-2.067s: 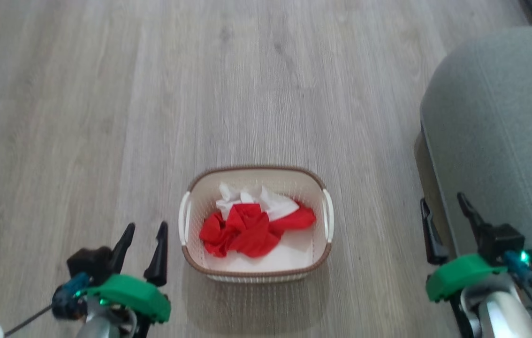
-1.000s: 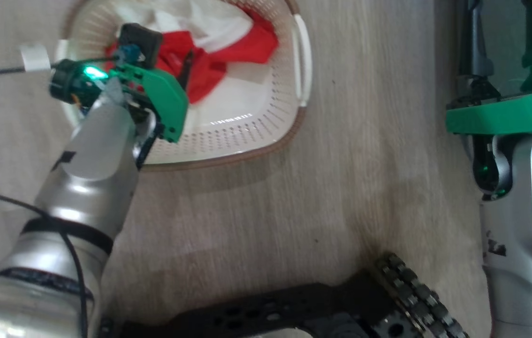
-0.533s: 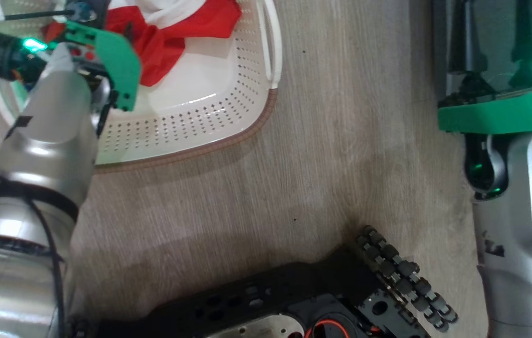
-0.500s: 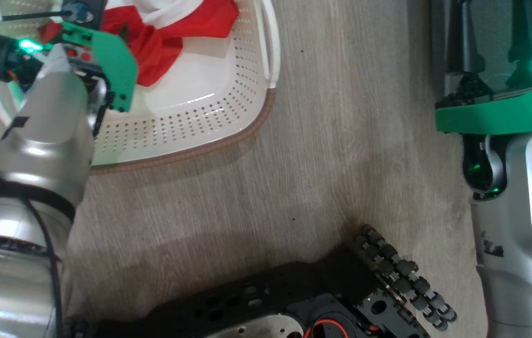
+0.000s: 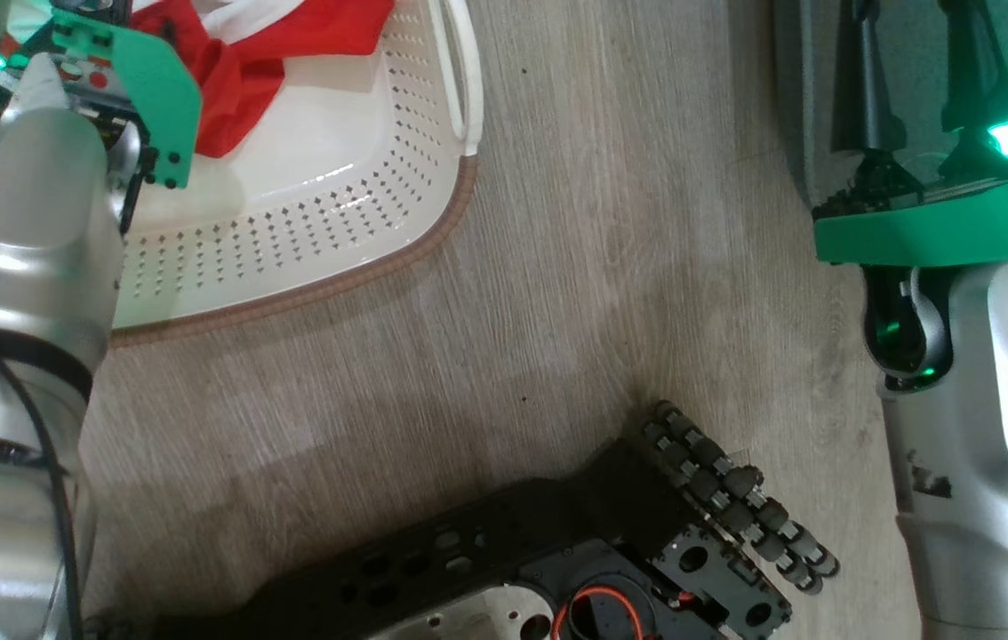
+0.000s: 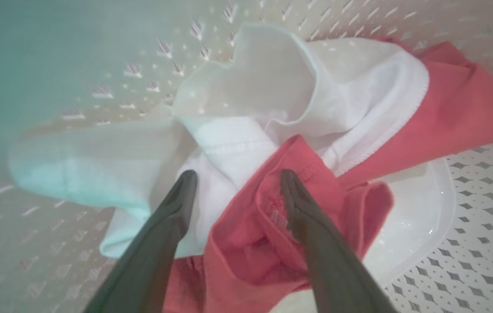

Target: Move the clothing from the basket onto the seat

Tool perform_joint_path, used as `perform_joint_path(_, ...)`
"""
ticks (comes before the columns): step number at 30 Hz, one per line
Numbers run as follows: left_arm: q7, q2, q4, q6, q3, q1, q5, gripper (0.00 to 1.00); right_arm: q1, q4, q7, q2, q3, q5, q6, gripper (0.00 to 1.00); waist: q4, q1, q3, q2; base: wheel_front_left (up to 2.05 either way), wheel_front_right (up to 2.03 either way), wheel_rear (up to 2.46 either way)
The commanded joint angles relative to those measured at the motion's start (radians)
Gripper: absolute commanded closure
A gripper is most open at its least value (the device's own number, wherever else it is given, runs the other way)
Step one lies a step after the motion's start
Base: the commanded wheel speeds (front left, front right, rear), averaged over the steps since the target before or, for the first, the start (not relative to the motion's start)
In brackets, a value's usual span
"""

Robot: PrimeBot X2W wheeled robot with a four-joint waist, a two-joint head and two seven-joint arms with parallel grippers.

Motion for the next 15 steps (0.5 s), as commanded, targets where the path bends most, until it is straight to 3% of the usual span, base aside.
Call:
perform_joint_path(1, 0.005, 0.033, -0.003, 0.007, 0.001, 0.004, 0.006, 0.00, 0.055, -0.029, -0.006, 0.002, 0.007, 0.009, 0.000, 0.00, -0.003, 0.0000, 0.004, 0.0000, 0.00, 0.00, 0.00)
perform_joint_path(4, 0.012, 0.032, -0.001, 0.005, -0.008, 0.011, 0.006, 0.00, 0.060, -0.031, -0.006, 0.002, 0.001, 0.010, 0.000, 0.00, -0.002, 0.0000, 0.006, 0.0000, 0.00, 0.00, 0.00)
perform_joint_path(5, 0.012, 0.031, 0.000, 0.005, -0.010, 0.013, 0.006, 0.07, 0.062, -0.032, -0.006, 0.002, -0.001, 0.010, 0.000, 0.00, -0.002, 0.0000, 0.006, 0.0000, 0.00, 0.00, 0.00)
perform_joint_path(6, 0.012, 0.029, 0.001, 0.004, -0.012, 0.014, 0.005, 0.52, 0.063, -0.032, -0.006, 0.002, -0.002, 0.009, 0.000, 0.00, -0.001, 0.0000, 0.006, 0.0000, 0.00, 0.00, 0.00)
perform_joint_path(7, 0.011, 0.028, 0.001, 0.003, -0.015, 0.014, 0.005, 0.70, 0.063, -0.032, -0.006, 0.002, -0.004, 0.008, 0.000, 0.00, 0.000, 0.0000, 0.006, 0.0000, 0.00, 0.00, 0.00)
perform_joint_path(8, 0.008, 0.026, 0.001, 0.001, -0.016, 0.014, 0.004, 1.00, 0.063, -0.031, -0.006, 0.002, -0.005, 0.007, 0.000, 0.00, 0.000, 0.0000, 0.005, 0.0000, 0.00, 0.00, 0.00)
perform_joint_path(15, -0.027, -0.001, 0.003, -0.026, -0.022, 0.016, -0.012, 1.00, 0.051, -0.025, -0.006, 0.002, -0.023, -0.002, 0.000, 0.00, 0.016, 0.0000, -0.010, 0.0000, 0.00, 0.00, 0.00)
